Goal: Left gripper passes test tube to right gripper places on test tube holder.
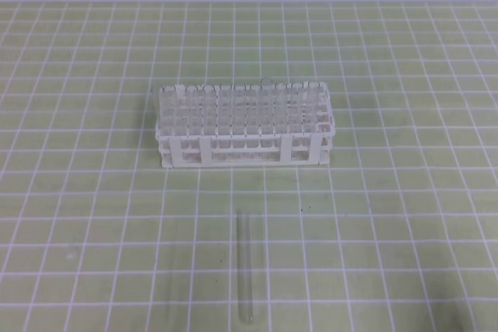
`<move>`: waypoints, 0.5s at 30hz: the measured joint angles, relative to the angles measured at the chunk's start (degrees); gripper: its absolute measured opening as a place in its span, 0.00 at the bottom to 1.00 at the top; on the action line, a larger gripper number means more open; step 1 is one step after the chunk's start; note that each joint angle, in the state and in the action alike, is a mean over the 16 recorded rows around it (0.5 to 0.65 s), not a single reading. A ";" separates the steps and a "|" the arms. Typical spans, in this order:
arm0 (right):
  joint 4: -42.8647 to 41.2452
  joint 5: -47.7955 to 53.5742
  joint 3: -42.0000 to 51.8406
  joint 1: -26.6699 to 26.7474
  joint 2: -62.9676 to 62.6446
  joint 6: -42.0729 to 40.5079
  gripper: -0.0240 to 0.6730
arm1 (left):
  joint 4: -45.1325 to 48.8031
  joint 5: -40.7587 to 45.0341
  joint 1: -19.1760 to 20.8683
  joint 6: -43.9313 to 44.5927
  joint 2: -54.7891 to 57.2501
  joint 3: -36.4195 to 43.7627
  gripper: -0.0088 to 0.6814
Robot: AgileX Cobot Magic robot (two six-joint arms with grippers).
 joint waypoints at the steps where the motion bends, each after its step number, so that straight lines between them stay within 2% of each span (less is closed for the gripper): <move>1: 0.00 0.00 0.00 0.00 0.00 0.00 0.01 | -0.06 -0.09 0.00 -0.02 0.00 0.00 0.01; 15: 1.45 -1.12 0.00 0.00 0.00 0.02 0.01 | -1.16 -1.72 0.01 -0.53 -0.46 0.23 0.01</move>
